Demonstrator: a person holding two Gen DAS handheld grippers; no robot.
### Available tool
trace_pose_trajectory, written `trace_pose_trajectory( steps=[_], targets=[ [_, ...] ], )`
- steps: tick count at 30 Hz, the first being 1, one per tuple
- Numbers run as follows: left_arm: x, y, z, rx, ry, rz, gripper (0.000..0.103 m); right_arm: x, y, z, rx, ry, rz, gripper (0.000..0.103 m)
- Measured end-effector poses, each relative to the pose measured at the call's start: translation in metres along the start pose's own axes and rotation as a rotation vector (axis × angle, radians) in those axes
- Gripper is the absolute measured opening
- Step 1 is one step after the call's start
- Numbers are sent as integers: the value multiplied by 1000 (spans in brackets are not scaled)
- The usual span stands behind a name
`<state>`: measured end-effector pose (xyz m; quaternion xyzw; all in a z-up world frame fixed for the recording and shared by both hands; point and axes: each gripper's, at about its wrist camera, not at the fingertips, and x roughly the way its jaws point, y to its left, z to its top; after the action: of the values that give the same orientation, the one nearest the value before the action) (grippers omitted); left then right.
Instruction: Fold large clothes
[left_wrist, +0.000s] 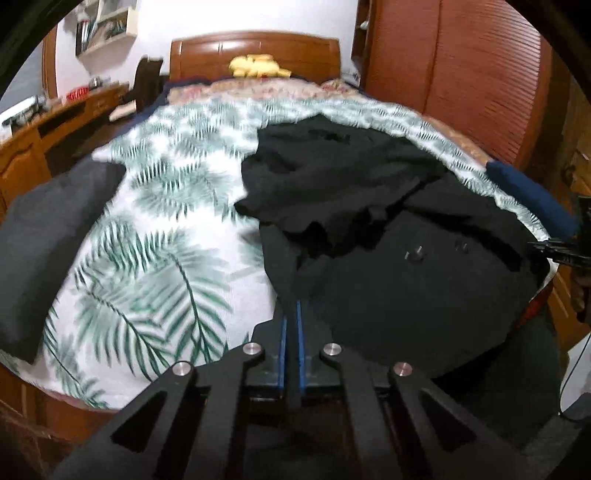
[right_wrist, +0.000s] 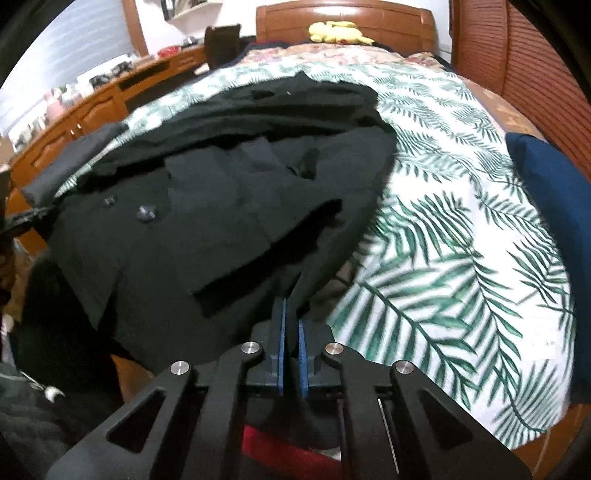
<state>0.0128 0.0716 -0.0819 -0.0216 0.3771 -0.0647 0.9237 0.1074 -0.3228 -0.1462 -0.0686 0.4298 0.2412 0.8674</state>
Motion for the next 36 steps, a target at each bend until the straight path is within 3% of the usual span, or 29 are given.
trace_pose_trajectory(
  steps=[7, 14, 27, 31, 36],
  targets=[
    [-41, -16, 38, 72, -119, -2, 1, -52, 4, 42, 27, -226, 62, 1],
    [-86, -23, 66, 100, -224, 18, 1, -96, 11, 73, 12, -340, 77, 1],
    [-184, -30, 74, 91, -387, 3, 1, -202, 18, 66, -15, -522, 95, 1],
    [-170, -25, 94, 76, -390, 33, 1, -214, 11, 68, -24, -559, 80, 1],
    [-115, -8, 134, 47, -362, 71, 1, -171, -13, 104, -10, -510, 3, 1]
  ],
)
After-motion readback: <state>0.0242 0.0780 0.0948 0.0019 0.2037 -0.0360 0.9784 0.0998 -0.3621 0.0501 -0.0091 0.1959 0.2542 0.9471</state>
